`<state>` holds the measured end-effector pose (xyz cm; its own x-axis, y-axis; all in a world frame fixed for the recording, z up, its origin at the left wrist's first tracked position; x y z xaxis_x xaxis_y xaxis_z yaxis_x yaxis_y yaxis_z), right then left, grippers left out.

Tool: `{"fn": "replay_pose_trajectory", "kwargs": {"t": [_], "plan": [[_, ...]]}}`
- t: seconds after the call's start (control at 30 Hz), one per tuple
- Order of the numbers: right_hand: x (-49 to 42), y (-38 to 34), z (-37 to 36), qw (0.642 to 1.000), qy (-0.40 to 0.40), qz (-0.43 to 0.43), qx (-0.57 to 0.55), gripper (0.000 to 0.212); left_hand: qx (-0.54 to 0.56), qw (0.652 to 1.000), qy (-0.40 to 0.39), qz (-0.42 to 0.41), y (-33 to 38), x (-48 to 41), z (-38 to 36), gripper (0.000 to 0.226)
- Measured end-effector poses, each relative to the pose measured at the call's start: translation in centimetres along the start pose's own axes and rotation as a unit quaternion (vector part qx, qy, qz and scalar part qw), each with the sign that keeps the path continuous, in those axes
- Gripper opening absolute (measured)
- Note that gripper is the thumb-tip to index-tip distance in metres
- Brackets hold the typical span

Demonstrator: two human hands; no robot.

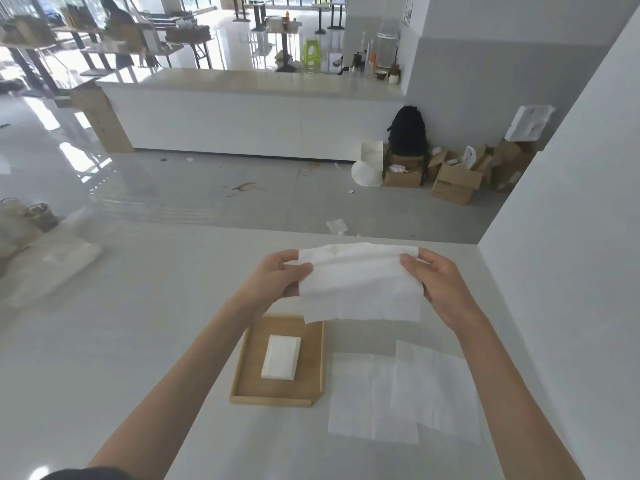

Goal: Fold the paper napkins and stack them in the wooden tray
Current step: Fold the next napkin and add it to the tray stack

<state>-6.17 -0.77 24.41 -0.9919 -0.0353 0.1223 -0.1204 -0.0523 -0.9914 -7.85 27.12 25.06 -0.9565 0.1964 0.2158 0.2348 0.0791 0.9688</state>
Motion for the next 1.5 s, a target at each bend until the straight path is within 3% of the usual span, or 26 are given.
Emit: {"fn": "replay_pose_trajectory", "kwargs": {"t": [0.27,0.4,0.5,0.7,0.77,1.0,1.13,1.23,1.37,1.5], "plan": [[0.8,0.1,0.5,0.998,-0.058,-0.018,-0.024,0.027,0.042,0.998,-0.051,-0.012,0.4,1.2,-0.2,0.029],[1.2,-1.2,0.3,0.997,-0.037,0.011,-0.061,0.02,0.004,0.995,-0.074,-0.061,1.6,2.0,0.0,0.025],[1.4,-3.3,-0.2,0.997,0.0,0.065,-0.05,0.022,-0.004,0.992,-0.042,-0.121,3.6,2.5,0.4,0.033],[1.9,-7.0,-1.3,0.983,0.034,0.178,-0.019,0.071,-0.055,0.964,0.028,-0.26,6.9,3.2,1.7,0.054],[1.9,-7.8,-1.7,0.975,0.026,0.22,-0.017,0.07,-0.067,0.953,0.039,-0.292,7.6,3.6,1.8,0.066],[1.2,-9.2,-2.4,0.966,0.028,0.256,0.013,0.076,-0.057,0.947,0.062,-0.31,9.3,3.5,2.5,0.058],[0.6,-9.2,-2.8,0.969,0.012,0.243,0.043,0.062,-0.063,0.954,0.071,-0.284,9.2,2.9,3.4,0.049],[0.2,-9.0,-3.3,0.978,-0.034,0.205,-0.011,0.053,-0.053,0.956,0.063,-0.282,9.3,2.7,3.7,0.031],[0.3,-9.5,-3.2,0.976,0.043,0.21,0.043,0.007,-0.054,0.955,0.057,-0.287,9.2,2.6,3.9,0.026],[0.4,-10.2,-3.0,0.972,0.087,0.212,0.041,0.017,-0.064,0.951,0.05,-0.297,9.1,2.5,3.7,0.035]]}}
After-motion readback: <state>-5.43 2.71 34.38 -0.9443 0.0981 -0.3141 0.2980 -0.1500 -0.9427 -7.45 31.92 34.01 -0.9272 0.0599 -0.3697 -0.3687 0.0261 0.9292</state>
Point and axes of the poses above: each hand's wrist, its own x-axis away from the middle knuckle, its own z-axis out of the back of the hand, y = z × x, the point moved 6 cm from there along -x, towards the middle knuckle, and after that the axes turned 4 degrees about x, right-handed, at the moved point
